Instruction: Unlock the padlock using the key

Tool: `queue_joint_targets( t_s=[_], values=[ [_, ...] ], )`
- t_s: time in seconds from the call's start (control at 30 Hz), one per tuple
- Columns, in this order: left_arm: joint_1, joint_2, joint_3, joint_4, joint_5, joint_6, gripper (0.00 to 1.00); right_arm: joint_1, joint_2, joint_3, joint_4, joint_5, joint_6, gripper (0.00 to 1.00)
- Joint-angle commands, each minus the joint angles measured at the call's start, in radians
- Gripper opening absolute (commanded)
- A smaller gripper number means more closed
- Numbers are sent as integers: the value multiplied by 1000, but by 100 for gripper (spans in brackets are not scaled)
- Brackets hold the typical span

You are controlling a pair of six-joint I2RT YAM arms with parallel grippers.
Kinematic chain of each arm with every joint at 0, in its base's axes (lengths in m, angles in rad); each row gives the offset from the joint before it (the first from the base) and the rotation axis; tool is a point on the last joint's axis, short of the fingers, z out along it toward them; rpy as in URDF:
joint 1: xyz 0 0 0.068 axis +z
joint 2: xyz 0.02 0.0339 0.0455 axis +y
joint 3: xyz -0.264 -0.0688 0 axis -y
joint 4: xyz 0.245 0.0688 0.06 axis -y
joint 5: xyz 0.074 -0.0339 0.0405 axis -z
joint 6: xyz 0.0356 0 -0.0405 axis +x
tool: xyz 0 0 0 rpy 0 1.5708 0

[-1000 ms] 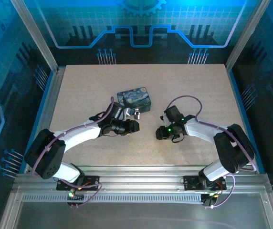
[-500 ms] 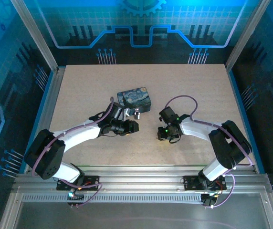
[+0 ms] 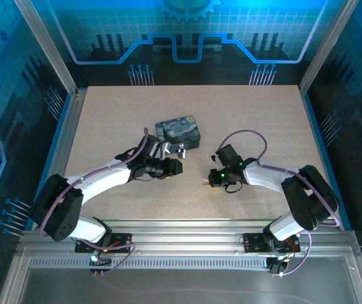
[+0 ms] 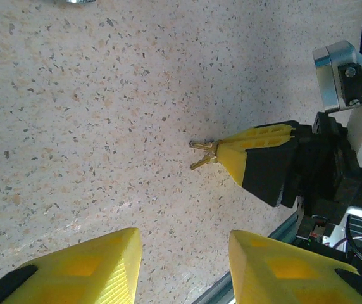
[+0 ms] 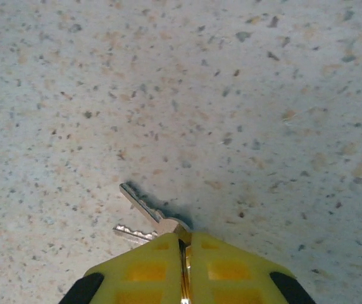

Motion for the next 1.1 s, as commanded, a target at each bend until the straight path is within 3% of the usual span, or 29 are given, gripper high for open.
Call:
queue_joint_targets(
  t_s=[0.0, 0.63, 1.07],
  values=[
    [5, -6, -2, -12, 15, 33, 42, -25, -48, -43, 80, -87, 10, 0],
    [-45, 84, 23, 123, 106, 17, 41, -67, -150, -32, 118, -236, 18, 0],
    [-73, 139, 42, 232, 118, -19, 35, -20, -180, 29, 70, -245, 11, 0]
  ],
)
